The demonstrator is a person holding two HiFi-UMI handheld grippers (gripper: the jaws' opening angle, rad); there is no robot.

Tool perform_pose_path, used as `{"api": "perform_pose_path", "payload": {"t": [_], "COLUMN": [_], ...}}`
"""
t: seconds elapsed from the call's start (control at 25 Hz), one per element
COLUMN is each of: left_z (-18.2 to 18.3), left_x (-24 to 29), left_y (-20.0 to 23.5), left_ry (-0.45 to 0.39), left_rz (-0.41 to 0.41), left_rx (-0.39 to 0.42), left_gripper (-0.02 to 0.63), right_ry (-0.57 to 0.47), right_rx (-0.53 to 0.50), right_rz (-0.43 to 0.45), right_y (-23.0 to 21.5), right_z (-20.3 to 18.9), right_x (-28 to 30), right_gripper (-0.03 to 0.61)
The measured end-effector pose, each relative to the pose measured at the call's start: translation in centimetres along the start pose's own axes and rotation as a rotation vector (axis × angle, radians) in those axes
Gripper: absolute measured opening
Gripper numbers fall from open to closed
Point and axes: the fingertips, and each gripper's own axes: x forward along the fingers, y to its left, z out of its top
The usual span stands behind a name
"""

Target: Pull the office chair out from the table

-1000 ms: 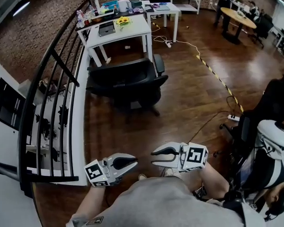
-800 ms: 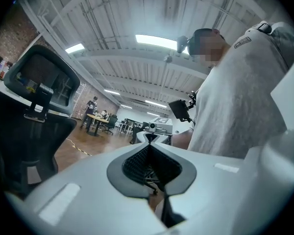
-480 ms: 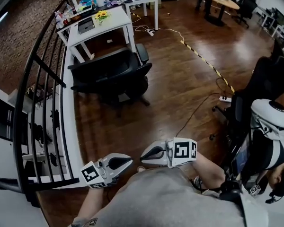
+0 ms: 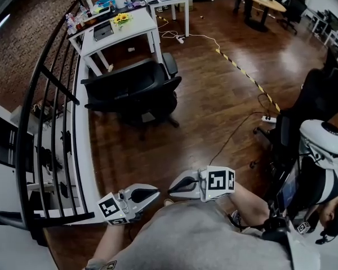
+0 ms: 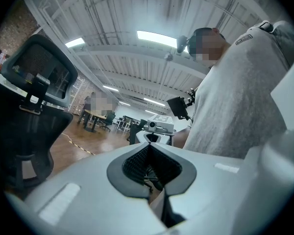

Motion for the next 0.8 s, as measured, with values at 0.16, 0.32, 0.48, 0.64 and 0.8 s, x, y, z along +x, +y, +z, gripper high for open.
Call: {"api": "perform_pose_path", "payload": {"t": [0.16,0.32,0.48,0.64,0.8], "left_z": [-0.01,-0.12,-0.04,-0.28,-0.19], "left_x": [-0.02,-0.01,0.03,-0.03,0.06], "left_y": [-0.15,-0.16,-0.12,-0.19,-0.13], "left_ry": [-0.001,-0.001,-0.007,-0.005,-0.006], "left_rz": [0.000,0.003,-0.001,0.003,0.003], "left_rx": [0.001,0.001,0.005,-0.003,-0.004], "left_gripper": [0.000,0.000,0.000,0.000,0.000], "right_ry": [0.007,0.013,0.015,0.017,0.012], "right_rx": [-0.006,-0.017,-0.016,-0.009,-0.013], "right_rz": [0.004,0.003,-0.007,-0.011,-0.007], "right_y": [-0.05,-0.08,-0.17,-0.14,-0.21], "right_z": [-0.07,0.01,-0.19,-0.30,-0.28], "right_x": [0.11,0.25,0.13,0.05,0.04], "right_gripper": [0.006,0.006,0.006,0.006,0.006]}}
